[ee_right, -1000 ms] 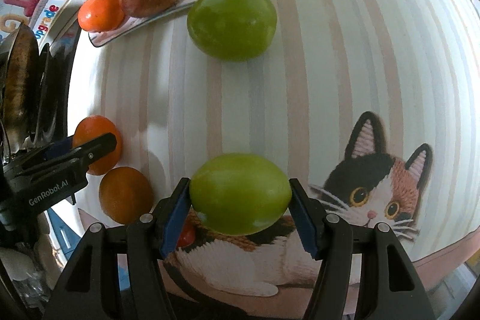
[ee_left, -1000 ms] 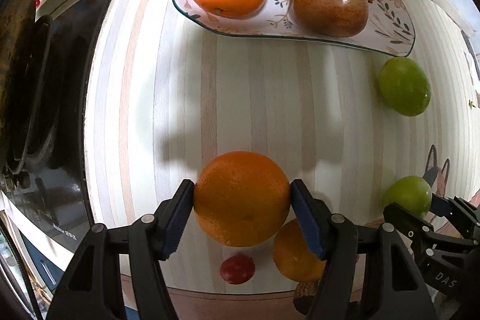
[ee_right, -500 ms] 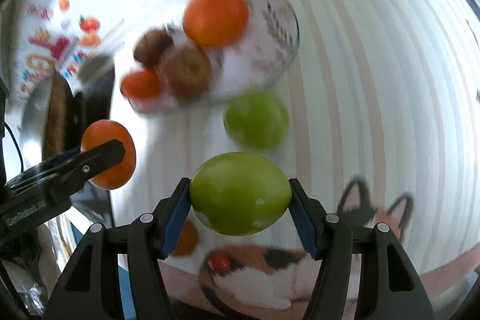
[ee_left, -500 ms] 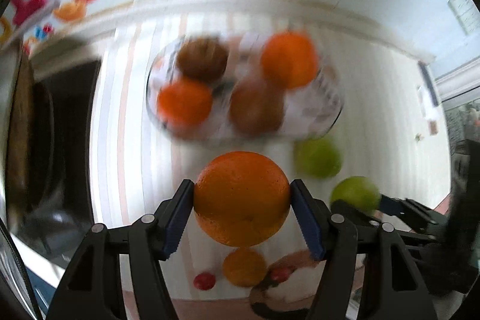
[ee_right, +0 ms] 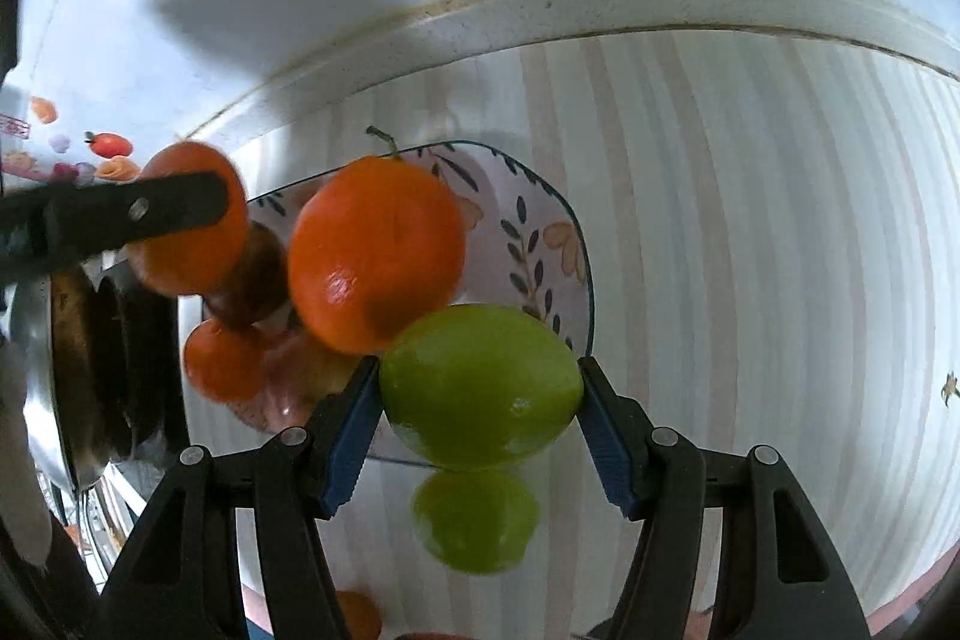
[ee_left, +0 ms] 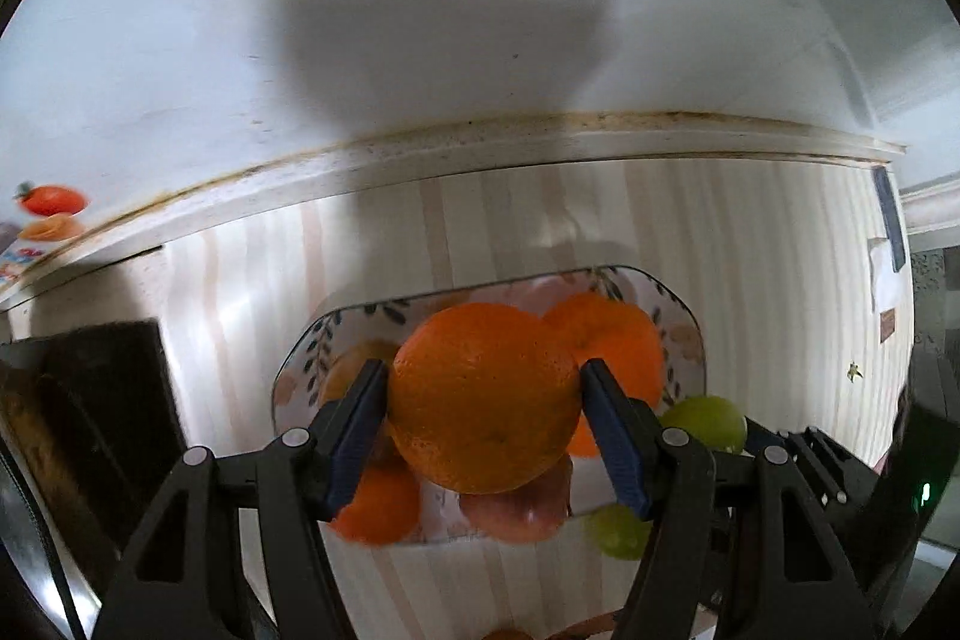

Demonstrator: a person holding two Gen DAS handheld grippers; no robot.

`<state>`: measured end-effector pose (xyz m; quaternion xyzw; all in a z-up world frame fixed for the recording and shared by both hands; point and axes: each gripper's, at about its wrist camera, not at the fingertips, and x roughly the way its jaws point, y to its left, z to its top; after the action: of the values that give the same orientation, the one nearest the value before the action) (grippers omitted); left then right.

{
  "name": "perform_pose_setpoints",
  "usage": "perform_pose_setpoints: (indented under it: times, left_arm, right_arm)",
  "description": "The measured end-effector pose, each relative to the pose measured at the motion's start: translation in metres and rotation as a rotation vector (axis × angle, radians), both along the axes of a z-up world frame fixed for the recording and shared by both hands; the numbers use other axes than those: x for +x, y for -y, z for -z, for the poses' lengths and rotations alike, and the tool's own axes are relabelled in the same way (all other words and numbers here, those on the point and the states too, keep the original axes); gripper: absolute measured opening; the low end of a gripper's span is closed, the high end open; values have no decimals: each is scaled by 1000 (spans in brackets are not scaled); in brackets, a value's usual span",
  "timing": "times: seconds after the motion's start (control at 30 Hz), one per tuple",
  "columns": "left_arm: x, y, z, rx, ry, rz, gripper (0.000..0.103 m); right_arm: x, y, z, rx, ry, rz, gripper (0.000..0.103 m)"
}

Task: Organize fruits
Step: 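Place both held fruits onto the floral plate and open both tools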

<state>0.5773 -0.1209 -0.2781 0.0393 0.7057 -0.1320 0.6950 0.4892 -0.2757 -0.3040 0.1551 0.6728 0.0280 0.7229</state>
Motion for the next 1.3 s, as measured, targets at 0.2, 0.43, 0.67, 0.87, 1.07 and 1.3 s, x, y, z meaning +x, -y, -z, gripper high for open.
perform_pose_setpoints:
  times: [0.2, 0.43, 0.67, 0.87, 1.07, 1.3]
  left_arm:
    - [8, 6, 27, 47, -71, 21, 64]
    - [6, 6, 28, 25, -70, 18, 88]
    - [-4, -12, 15, 8, -37, -31, 89]
    - [-27, -36, -11, 21, 56, -79, 89]
    - [-74, -62, -38, 44, 173, -158, 89]
    - [-129, -77, -60, 54, 264, -190, 89]
  right_arm:
    - [3, -6, 14, -1, -44, -22, 66]
    - [14, -9, 23, 26, -96, -17, 97]
    - [14, -15, 14, -20, -94, -28, 97]
    - [4, -20, -11, -87, -44, -27, 97]
    - [-17, -31, -42, -137, 31, -22, 97]
    - [-48, -40, -76, -189, 111, -21, 97]
